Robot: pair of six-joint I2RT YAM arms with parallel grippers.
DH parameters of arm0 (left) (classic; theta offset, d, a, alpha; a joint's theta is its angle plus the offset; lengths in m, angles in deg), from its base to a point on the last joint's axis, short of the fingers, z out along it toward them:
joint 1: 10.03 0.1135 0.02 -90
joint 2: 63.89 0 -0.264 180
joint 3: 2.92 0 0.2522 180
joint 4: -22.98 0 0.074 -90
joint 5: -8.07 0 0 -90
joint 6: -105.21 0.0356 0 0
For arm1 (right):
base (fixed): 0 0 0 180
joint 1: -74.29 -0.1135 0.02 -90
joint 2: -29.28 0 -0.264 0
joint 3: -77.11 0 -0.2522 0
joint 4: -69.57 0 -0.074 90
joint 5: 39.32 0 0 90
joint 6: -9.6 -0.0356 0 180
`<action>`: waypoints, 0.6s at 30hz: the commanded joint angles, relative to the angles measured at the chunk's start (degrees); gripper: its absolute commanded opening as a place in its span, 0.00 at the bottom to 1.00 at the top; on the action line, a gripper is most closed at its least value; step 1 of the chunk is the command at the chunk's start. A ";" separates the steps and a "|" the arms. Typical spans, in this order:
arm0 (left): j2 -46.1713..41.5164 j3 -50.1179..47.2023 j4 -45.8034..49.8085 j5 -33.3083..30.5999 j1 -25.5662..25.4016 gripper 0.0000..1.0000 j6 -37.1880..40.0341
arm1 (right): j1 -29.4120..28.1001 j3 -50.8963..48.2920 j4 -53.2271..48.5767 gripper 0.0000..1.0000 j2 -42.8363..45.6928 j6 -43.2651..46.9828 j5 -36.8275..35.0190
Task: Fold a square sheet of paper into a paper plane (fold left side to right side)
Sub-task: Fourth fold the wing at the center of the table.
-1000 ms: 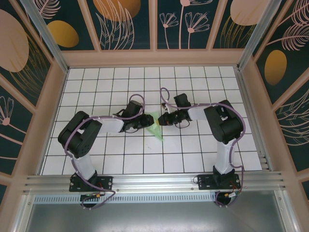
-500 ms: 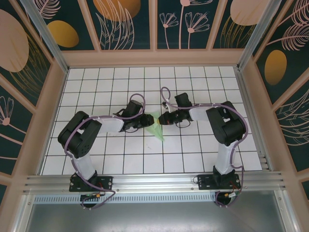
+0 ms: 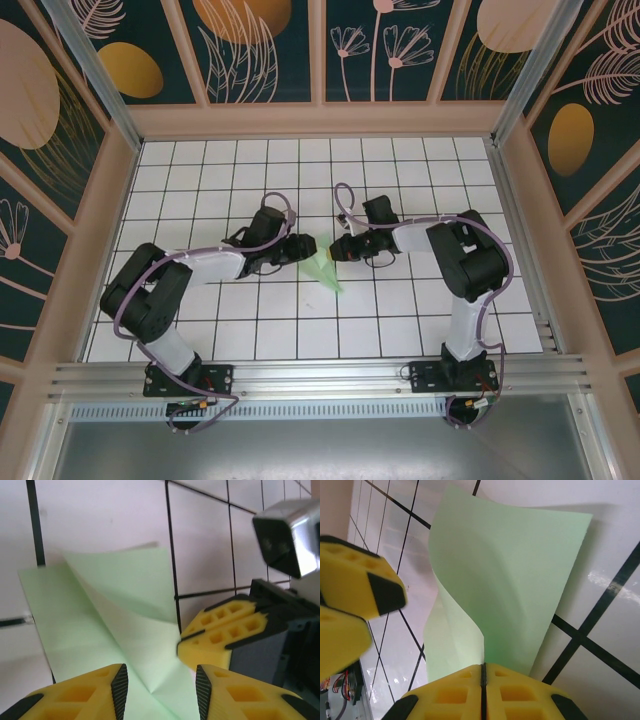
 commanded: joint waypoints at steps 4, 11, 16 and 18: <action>5.31 -0.71 -5.12 2.42 -2.00 0.43 -2.78 | 0.06 -1.39 0.90 0.12 2.58 -0.11 -0.69; 7.42 -0.97 -3.12 0.16 -2.06 0.42 -2.46 | 0.04 -2.69 1.41 0.13 3.81 -0.66 -1.11; 8.32 -1.60 -3.67 -0.06 -2.04 0.42 -2.65 | 0.07 -3.81 1.92 0.13 4.57 -1.29 -1.27; 8.49 -1.60 -3.47 -0.32 -2.06 0.42 -2.63 | 0.04 -4.50 2.28 0.13 4.91 -1.56 -1.43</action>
